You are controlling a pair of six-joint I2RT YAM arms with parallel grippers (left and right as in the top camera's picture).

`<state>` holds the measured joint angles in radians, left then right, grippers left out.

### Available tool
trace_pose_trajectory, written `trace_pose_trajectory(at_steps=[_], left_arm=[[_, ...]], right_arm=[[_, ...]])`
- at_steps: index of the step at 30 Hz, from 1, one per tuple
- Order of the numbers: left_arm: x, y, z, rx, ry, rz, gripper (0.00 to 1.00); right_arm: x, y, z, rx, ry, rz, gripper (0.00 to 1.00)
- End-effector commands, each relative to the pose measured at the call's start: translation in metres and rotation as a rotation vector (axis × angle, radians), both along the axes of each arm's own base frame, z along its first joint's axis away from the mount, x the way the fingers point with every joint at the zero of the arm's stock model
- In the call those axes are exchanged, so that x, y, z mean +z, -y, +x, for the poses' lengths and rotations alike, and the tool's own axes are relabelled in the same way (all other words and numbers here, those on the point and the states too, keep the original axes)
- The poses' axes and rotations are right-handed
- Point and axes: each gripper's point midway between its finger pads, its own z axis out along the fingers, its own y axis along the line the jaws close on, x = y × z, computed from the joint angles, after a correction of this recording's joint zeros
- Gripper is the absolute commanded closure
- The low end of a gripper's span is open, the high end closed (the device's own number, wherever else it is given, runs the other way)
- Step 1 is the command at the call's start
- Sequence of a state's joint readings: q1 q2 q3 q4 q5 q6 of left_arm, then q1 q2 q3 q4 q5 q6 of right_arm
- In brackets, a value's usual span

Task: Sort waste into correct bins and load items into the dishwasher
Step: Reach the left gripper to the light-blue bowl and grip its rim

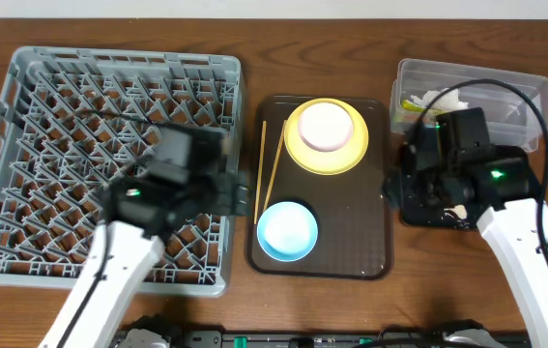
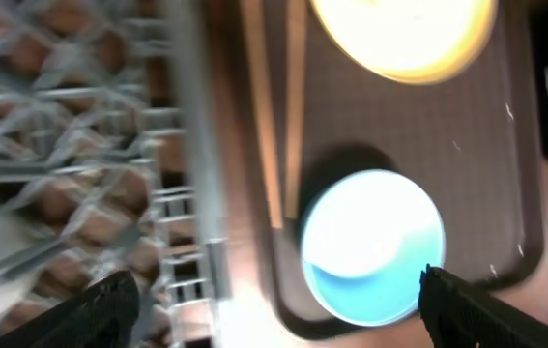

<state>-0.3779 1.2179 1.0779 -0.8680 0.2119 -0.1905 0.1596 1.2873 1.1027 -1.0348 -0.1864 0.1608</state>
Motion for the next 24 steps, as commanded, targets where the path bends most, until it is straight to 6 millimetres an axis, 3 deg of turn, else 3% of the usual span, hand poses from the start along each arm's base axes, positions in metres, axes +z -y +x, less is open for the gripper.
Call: trace_pose_trajectory(at_steps=[1,3,6,10,17,21,24], left_arm=[[-0.014,0.033,-0.009,-0.093,-0.053,0.006,0.06],[-0.026,0.048,-0.015,-0.125,-0.091,0.020,0.06],[-0.045,0.072,-0.023,-0.177,-0.139,0.037,0.06],[-0.069,0.108,-0.035,-0.258,-0.170,0.053,0.06],[-0.110,0.148,-0.058,-0.371,-0.198,0.121,0.05],[-0.136,0.156,-0.070,-0.411,-0.242,0.166,0.05],[-0.144,0.157,-0.070,-0.413,-0.252,0.175,0.10]], right_arm=[[0.004,0.040,0.002,-0.222,0.002,-0.108,0.34],[0.003,0.051,-0.001,-0.273,-0.019,-0.114,0.14],[0.002,0.058,-0.002,-0.305,-0.032,-0.102,0.01],[0.001,0.063,-0.005,-0.310,-0.044,-0.108,0.01],[0.001,0.064,-0.005,-0.311,-0.045,-0.111,0.01],[0.001,0.064,-0.005,-0.311,-0.045,-0.111,0.01],[0.001,0.063,-0.005,-0.311,-0.045,-0.111,0.01]])
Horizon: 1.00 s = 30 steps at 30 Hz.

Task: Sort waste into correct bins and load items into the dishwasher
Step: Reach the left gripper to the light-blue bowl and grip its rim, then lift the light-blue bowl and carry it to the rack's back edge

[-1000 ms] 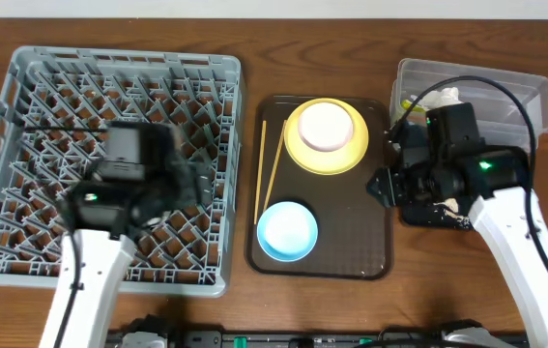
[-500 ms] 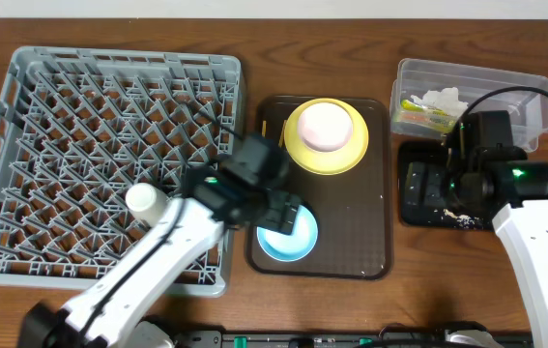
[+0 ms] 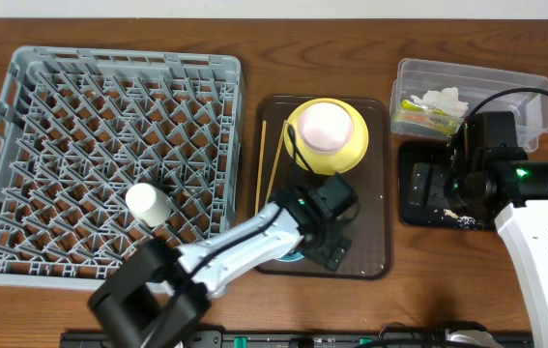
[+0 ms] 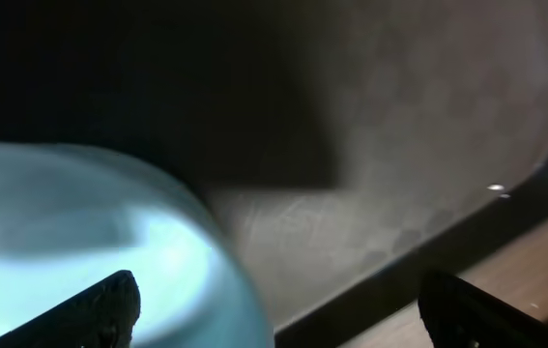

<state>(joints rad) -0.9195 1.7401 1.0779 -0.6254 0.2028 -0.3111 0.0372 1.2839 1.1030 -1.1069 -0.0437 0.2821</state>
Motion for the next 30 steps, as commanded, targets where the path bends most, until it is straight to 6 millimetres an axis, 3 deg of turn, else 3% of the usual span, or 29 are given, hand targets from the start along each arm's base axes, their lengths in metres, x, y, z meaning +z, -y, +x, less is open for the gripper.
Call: trace_pose_trajectory(at_steps=[1,4,6,14,18,23,26,30], left_arm=[[-0.007,0.002,0.004,0.005,0.009,0.019,0.14],[-0.008,0.002,0.005,0.005,0.009,0.019,0.46],[-0.008,0.003,0.005,0.005,0.010,0.018,0.60],[-0.006,0.003,0.005,0.005,0.014,0.013,0.85],[-0.006,0.003,0.005,0.005,0.014,0.013,0.94],[0.006,0.007,0.008,0.005,0.034,-0.015,0.94],[0.030,0.012,0.015,0.001,0.072,-0.059,0.94],[0.084,0.008,0.037,0.016,0.155,-0.139,0.94]], right_arm=[[0.008,0.005,0.003,-0.027,0.028,-0.010,0.01],[0.008,0.005,0.003,-0.027,0.028,-0.010,0.01],[0.008,0.005,0.002,-0.027,0.026,-0.010,0.01],[0.008,0.005,0.002,-0.027,0.024,-0.010,0.01],[0.008,0.005,0.002,-0.027,0.023,-0.011,0.01],[0.008,0.005,0.002,-0.027,0.023,-0.011,0.01],[0.008,0.005,0.002,-0.027,0.023,-0.011,0.01],[0.008,0.005,0.002,-0.027,0.023,-0.011,0.01]])
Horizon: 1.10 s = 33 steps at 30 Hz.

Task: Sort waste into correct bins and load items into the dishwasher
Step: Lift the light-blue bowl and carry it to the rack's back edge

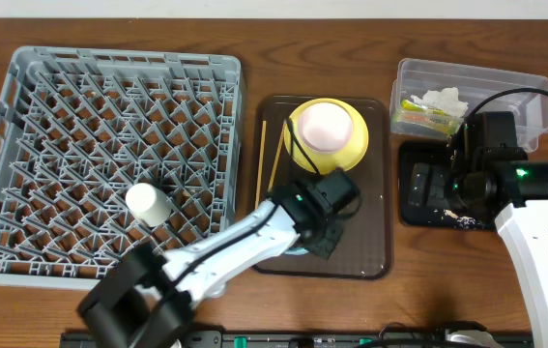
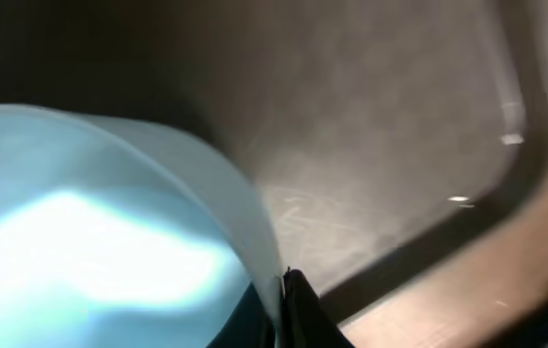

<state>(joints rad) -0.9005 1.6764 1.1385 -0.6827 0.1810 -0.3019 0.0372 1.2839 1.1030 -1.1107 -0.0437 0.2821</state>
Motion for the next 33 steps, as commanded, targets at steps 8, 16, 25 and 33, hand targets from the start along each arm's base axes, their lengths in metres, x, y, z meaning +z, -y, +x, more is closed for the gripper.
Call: trace_pose_trajectory(at_steps=[8,16,25,33], left_arm=[[0.129,-0.051,0.089,0.130,0.239,-0.238,0.94],[0.151,-0.117,0.135,0.237,0.174,-0.507,0.94],[0.168,-0.189,0.185,0.378,0.253,-0.699,0.94],[0.164,-0.209,0.219,0.349,0.280,-0.867,0.94]], right_arm=[[0.008,0.005,0.002,-0.027,0.027,-0.011,0.01],[0.008,0.005,0.003,-0.027,0.027,-0.011,0.01],[0.008,0.005,0.003,-0.027,0.028,-0.010,0.01],[0.008,0.005,0.003,-0.027,0.027,-0.011,0.01]])
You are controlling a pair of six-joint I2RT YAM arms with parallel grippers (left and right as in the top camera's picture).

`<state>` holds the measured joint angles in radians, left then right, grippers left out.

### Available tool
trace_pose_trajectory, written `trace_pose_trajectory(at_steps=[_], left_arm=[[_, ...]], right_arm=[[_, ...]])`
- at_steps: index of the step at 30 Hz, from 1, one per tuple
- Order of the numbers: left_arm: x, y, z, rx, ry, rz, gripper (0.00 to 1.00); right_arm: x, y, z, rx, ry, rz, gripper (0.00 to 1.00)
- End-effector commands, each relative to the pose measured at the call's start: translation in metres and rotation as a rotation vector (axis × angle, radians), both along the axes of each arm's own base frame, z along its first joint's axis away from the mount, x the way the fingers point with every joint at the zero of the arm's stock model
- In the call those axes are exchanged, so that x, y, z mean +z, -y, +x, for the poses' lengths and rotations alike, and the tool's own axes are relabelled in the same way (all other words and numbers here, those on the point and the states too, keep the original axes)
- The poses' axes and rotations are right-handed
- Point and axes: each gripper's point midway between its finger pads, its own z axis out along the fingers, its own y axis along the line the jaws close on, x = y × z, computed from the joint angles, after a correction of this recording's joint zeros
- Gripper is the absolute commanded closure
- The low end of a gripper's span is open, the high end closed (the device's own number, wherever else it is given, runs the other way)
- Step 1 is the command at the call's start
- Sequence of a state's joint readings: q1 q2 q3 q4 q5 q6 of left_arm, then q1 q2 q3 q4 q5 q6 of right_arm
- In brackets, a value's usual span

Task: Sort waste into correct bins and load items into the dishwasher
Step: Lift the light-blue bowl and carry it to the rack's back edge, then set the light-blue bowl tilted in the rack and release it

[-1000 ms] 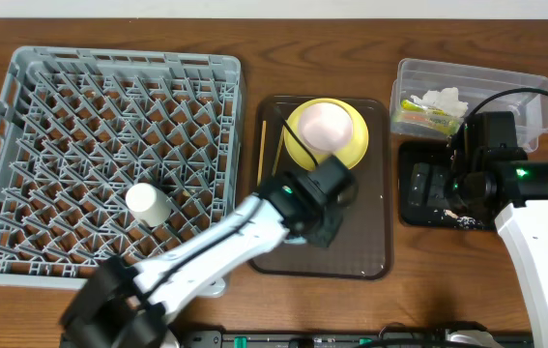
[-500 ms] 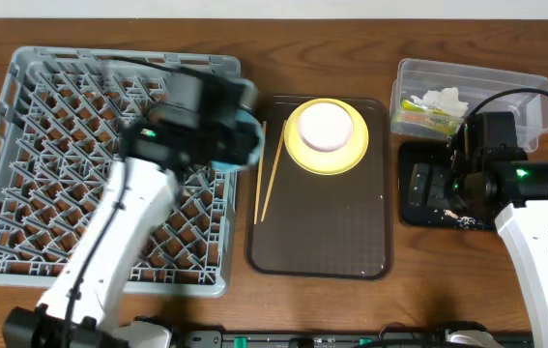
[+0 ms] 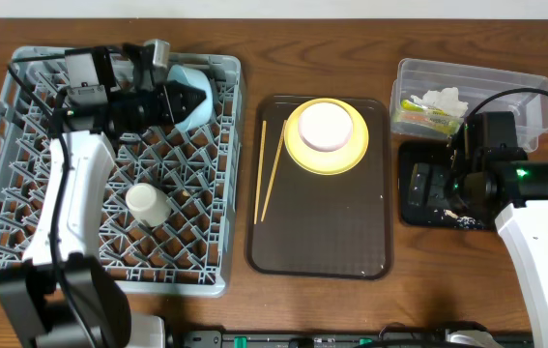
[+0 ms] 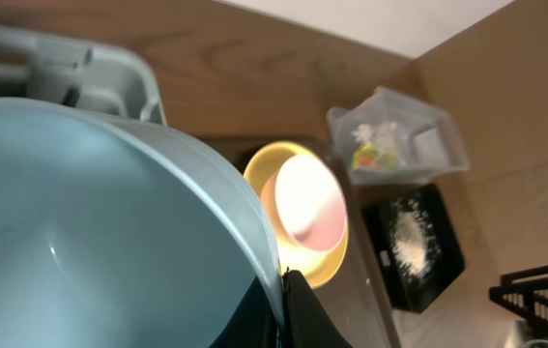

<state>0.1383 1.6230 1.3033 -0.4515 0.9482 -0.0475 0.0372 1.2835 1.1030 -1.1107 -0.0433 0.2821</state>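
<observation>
My left gripper [image 3: 188, 100] is shut on the rim of the light blue bowl [image 3: 192, 81], held tilted over the back right part of the grey dish rack [image 3: 22, 77]. In the left wrist view the blue bowl [image 4: 90, 232] fills the left side, its rim pinched between the black fingers [image 4: 298, 314]. A yellow plate [image 3: 351, 155] with a pink bowl [image 3: 325, 126] sits on the brown tray [image 3: 341, 232], with chopsticks [image 3: 271, 174] to its left. My right gripper [image 3: 445, 186] hangs over the black bin [image 3: 417, 205]; its jaws are hidden.
A white cup [image 3: 145, 204] lies in the rack's front middle. A clear container [image 3: 505, 87] with paper and wrapper waste stands at the back right, behind the black bin. The yellow plate [image 4: 324, 266], clear container [image 4: 399, 135] and black bin [image 4: 414, 246] also show in the left wrist view.
My left gripper, then shut on the blue bowl's rim on the tray, now holds the bowl over the back right of the dish rack. The right arm has not moved.
First my left gripper was open above the rack's right edge, with the blue bowl on the tray. Then it was open at the bowl on the tray. After that it was shut on the bowl's rim, and now the bowl is over the rack.
</observation>
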Motion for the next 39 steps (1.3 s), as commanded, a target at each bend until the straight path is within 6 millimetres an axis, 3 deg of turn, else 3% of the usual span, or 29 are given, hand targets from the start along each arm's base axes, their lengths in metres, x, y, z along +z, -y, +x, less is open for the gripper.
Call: trace_pose_trajectory(at_steps=[1,9,18,26,29,39], left_arm=[[0.010,0.003,0.006,-0.079,0.042,-0.138,0.94],[0.002,-0.025,0.039,-0.026,0.046,-0.265,0.94],[-0.034,-0.044,0.053,0.024,-0.014,-0.286,0.94],[-0.060,-0.072,0.055,0.091,-0.073,-0.306,0.93],[-0.061,-0.080,0.054,0.111,-0.080,-0.310,0.88],[-0.071,-0.090,0.044,0.153,-0.166,-0.340,0.84]], right_arm=[[0.008,0.005,0.003,-0.027,0.026,-0.010,0.01],[0.008,0.005,0.002,-0.027,0.023,-0.011,0.01],[0.008,0.005,0.001,-0.022,0.021,-0.012,0.01],[0.007,0.005,0.001,-0.020,0.021,-0.013,0.01],[0.008,0.005,0.001,-0.020,0.022,-0.012,0.01],[0.008,0.005,0.001,-0.020,0.021,-0.013,0.01]])
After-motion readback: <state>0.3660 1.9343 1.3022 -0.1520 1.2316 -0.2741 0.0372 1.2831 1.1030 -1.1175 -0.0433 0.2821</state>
